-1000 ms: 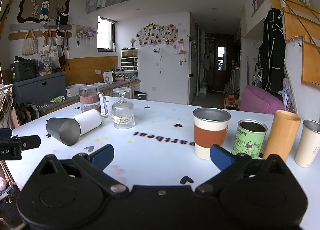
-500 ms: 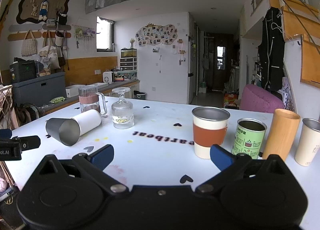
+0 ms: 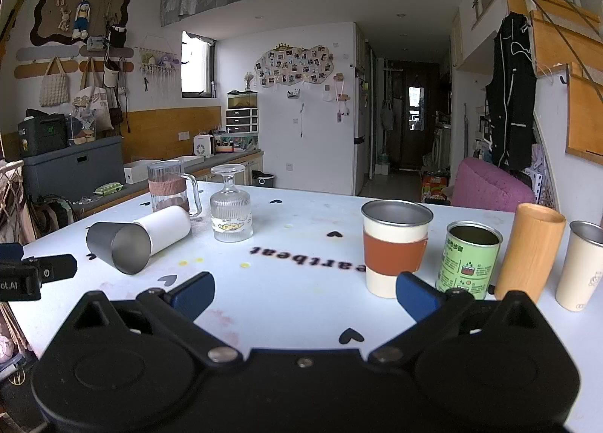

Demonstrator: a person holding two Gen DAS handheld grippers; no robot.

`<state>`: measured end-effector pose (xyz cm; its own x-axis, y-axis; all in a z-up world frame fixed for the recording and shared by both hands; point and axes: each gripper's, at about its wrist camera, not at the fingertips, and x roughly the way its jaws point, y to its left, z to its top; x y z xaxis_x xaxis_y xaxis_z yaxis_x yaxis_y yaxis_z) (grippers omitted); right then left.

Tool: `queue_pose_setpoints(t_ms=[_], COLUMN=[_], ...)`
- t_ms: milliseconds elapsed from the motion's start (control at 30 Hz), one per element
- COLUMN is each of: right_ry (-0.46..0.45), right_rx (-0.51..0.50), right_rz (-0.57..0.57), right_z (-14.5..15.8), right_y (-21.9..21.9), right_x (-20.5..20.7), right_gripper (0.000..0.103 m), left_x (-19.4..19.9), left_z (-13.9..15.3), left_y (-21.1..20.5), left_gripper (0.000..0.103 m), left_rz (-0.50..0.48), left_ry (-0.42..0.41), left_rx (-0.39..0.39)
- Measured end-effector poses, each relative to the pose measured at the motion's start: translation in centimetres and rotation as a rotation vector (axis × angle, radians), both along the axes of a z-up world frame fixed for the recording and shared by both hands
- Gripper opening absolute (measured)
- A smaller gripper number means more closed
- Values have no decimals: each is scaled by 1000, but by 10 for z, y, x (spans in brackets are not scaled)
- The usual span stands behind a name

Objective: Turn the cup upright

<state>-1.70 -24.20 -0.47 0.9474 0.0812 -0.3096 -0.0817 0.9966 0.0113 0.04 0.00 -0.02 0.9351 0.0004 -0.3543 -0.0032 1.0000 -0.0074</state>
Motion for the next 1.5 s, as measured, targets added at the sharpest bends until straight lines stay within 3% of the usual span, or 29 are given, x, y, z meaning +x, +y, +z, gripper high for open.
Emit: queue_pose_setpoints(t_ms=[1500], right_ry=[-2], right_rx=[5], right_rz=[0], right_z=[-1], right_y=[-3], right_x=[-1], right_gripper=[103], left_x=[4], left_z=[2], left_y=[-13], left_gripper=[103], left_rz=[6], left_ry=[-10], left_rx=[-16])
